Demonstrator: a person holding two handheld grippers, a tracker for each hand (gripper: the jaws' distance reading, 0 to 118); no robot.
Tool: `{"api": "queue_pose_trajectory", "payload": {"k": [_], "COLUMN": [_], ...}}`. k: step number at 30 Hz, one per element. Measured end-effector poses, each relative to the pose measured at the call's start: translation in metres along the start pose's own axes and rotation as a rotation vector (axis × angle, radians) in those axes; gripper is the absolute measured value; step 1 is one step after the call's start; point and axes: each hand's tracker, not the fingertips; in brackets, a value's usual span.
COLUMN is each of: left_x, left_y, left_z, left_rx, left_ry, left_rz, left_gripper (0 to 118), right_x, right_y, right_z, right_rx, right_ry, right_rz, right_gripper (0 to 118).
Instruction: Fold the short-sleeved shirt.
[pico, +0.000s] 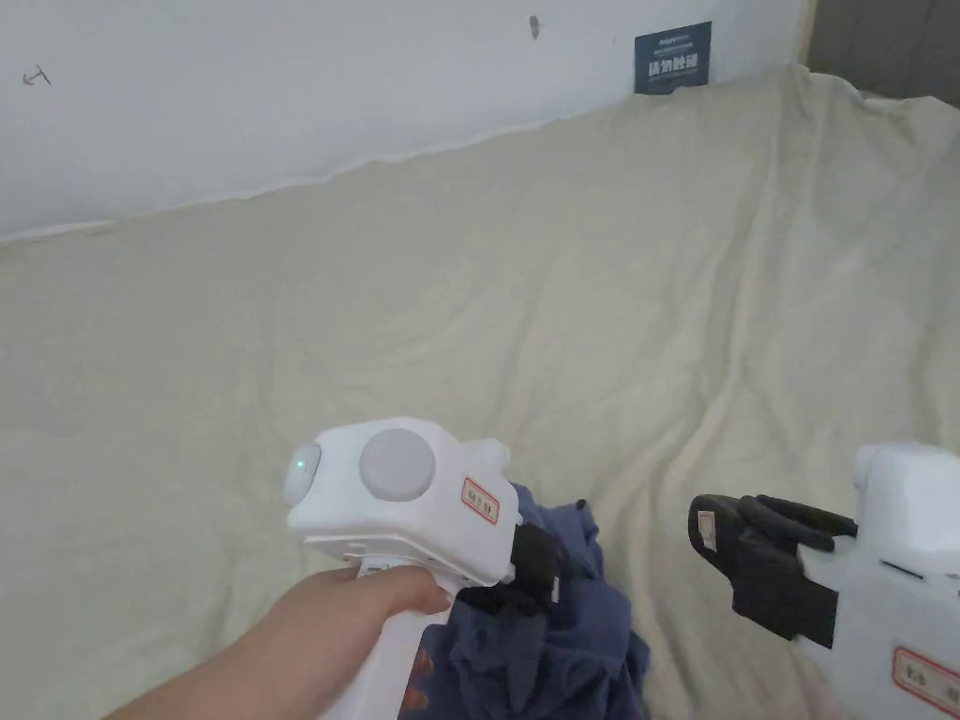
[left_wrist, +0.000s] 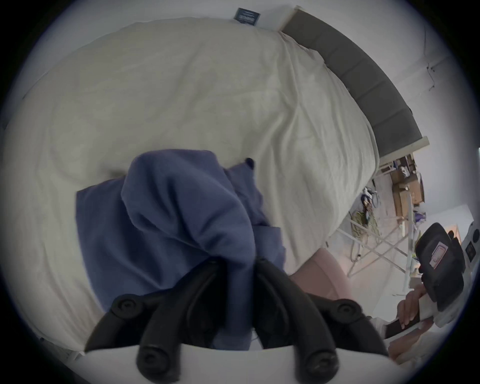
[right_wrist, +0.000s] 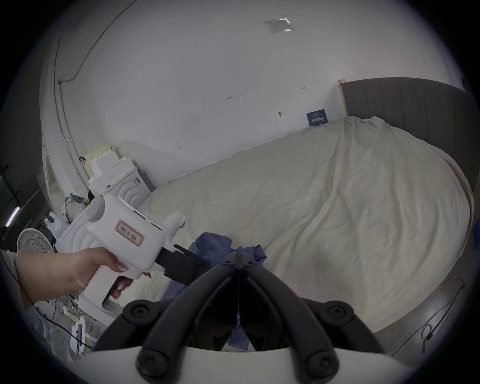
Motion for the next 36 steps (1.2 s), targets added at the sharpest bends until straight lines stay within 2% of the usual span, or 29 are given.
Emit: {"api": "queue_pose_trajectory", "payload": {"k": [1, 2, 3, 4, 6, 10, 12, 13, 15, 16, 18, 19, 23, 26, 28, 32, 34, 36], "left_x": [-0.001, -0.008, -0.012, -0.015, -0.019, -0.027, -0.026, -0.024, -0.022, -0.021, -0.016, -0.01, 0.015, 0.038, 0.046, 0.039, 0.027, 0.015], "left_y": [-0.001, -0.002, -0.004, -0.007, -0.011, -0.021, -0.023, -0.024, -0.025, -0.024, -0.021, -0.02, -0.015, -0.015, -0.015, -0.015, -0.018, -0.026], "left_z": [0.003, 0.01, 0.015, 0.025, 0.044, 0.073, 0.073, 0.067, 0.055, 0.047, 0.021, 0.008, -0.029, -0.038, -0.041, -0.037, -0.025, -0.001], "left_rx": [-0.002, -0.012, -0.018, -0.008, 0.044, 0.175, 0.183, 0.165, 0.134, 0.125, 0.087, 0.064, 0.037, 0.037, 0.017, 0.008, 0.047, 0.165], "left_ry": [-0.112, -0.262, -0.37, -0.449, -0.472, -0.081, 0.089, 0.141, 0.138, 0.103, 0.111, 0.164, 0.171, 0.165, 0.101, -0.044, -0.112, -0.204], "left_rz": [0.035, 0.081, 0.123, 0.152, 0.167, 0.12, 0.061, 0.026, 0.01, 0.025, 0.045, 0.019, -0.02, -0.102, -0.124, -0.079, -0.012, 0.061], "left_gripper": [63, 84, 97, 101, 101, 101, 99, 90, 72, 72, 29, 20, 20, 20, 20, 20, 20, 20], "right_x": [0.002, 0.003, 0.005, 0.006, 0.009, 0.01, 0.009, 0.009, 0.009, 0.009, 0.01, 0.011, 0.016, 0.02, 0.023, 0.023, 0.02, 0.015], "right_y": [0.0, 0.0, 0.0, 0.0, 0.001, 0.0, -0.001, -0.001, -0.003, -0.004, -0.007, -0.007, -0.009, -0.009, -0.01, -0.009, -0.005, 0.0], "right_z": [0.001, 0.001, 0.001, 0.0, -0.002, -0.003, -0.003, -0.004, -0.004, -0.004, -0.003, -0.003, 0.001, 0.002, 0.002, 0.002, 0.007, 0.014], "right_rx": [0.003, 0.005, 0.006, 0.006, 0.003, 0.003, 0.004, 0.003, -0.002, -0.004, -0.006, -0.007, -0.009, -0.007, -0.007, -0.008, 0.002, 0.019], "right_ry": [-0.001, -0.003, -0.006, -0.008, -0.005, 0.003, 0.009, 0.01, 0.016, 0.017, 0.016, 0.014, 0.007, -0.01, -0.012, -0.022, -0.018, -0.012], "right_rz": [-0.001, -0.002, -0.004, -0.009, -0.024, -0.033, -0.03, -0.03, -0.034, -0.036, -0.039, -0.041, -0.047, -0.052, -0.065, -0.068, -0.068, -0.067], "right_gripper": [1, 1, 1, 1, 1, 1, 1, 1, 1, 1, 1, 1, 1, 1, 1, 1, 1, 1]}}
